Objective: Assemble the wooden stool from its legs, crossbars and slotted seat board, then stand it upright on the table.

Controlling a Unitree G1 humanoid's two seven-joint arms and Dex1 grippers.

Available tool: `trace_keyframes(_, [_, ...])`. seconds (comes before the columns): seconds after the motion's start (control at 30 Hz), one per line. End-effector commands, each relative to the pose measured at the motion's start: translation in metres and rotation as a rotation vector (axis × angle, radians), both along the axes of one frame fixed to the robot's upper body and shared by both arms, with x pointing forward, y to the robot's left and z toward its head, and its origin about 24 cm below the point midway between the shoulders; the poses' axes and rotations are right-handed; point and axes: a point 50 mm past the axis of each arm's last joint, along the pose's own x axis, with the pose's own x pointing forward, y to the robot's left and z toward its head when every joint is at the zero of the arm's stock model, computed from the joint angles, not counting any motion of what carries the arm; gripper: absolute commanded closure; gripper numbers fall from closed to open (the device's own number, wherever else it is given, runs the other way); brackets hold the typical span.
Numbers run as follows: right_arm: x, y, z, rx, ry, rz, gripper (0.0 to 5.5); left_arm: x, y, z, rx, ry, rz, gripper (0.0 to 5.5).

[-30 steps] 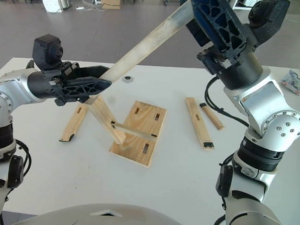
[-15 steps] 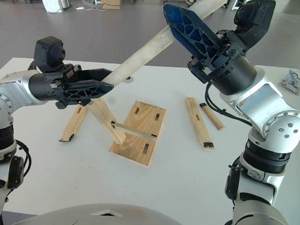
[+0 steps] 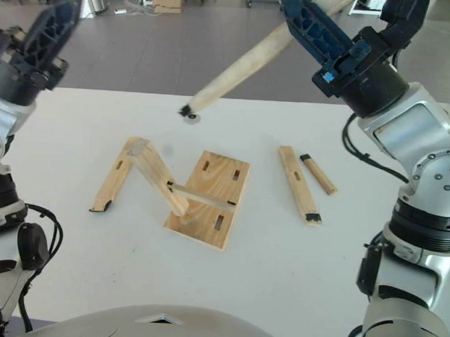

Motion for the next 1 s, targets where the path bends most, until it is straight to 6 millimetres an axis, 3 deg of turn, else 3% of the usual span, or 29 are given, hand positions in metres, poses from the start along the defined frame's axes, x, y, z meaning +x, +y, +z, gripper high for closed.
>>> trace_keyframes(0.03, [-0.006,-0.018,-0.039,-0.256,0.017,-0.124,3.43,-0.006,0.031,-0.039,0.012,0.085,0.188,2.63])
trace_keyframes(0.17, [-0.025,-0.025,-0.068,-0.448,-0.018,-0.075,3.43,-0.018,0.030,-0.078,0.018,0.154,0.299,2.63])
trace_keyframes(0.27, [-0.037,-0.033,-0.074,-0.428,-0.056,0.004,3.43,-0.032,0.030,-0.089,-0.002,0.153,0.380,2.63])
trace_keyframes(0.4, [-0.051,-0.026,-0.088,-0.433,-0.027,0.170,3.43,-0.046,0.031,-0.096,-0.015,0.158,0.440,2.63])
trace_keyframes(0.5, [-0.054,-0.028,-0.102,-0.485,-0.057,0.186,3.43,-0.055,0.030,-0.101,-0.011,0.165,0.477,2.63])
trace_keyframes(0.6, [-0.063,-0.024,-0.115,-0.482,-0.069,0.206,3.43,-0.060,0.030,-0.099,-0.012,0.157,0.481,2.63])
trace_keyframes(0.77, [-0.079,-0.015,-0.115,-0.396,-0.079,0.236,3.43,-0.055,0.032,-0.088,0.006,0.141,0.463,2.63])
trace_keyframes(0.9, [-0.085,-0.008,-0.107,-0.350,-0.092,0.252,3.43,-0.054,0.021,-0.079,0.011,0.127,0.444,2.63])
trace_keyframes(1.0, [-0.090,-0.005,-0.116,-0.355,-0.053,0.266,3.43,-0.051,0.012,-0.071,0.012,0.120,0.421,2.63])
